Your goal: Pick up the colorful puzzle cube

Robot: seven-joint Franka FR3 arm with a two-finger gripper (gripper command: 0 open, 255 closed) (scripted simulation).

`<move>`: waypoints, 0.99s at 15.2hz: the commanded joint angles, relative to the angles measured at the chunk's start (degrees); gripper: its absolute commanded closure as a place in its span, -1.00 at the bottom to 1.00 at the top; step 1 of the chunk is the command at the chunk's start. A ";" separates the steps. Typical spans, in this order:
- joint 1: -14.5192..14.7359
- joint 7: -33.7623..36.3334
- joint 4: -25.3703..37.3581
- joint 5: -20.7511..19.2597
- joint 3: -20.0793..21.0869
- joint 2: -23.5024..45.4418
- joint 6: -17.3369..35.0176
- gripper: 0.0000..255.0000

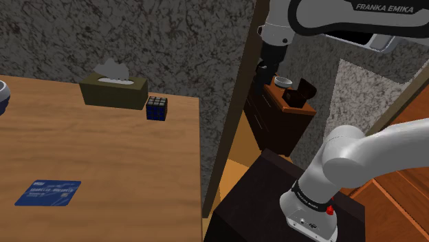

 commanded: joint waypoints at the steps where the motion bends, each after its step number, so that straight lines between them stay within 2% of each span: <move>1: 0.00 0.00 0.00 0.00 0.00 0.00 0.00 -1.00; 8: 2.71 4.13 5.99 4.21 4.30 11.60 5.73 -1.00; 15: 4.88 7.85 14.74 6.55 8.32 23.85 9.77 -1.00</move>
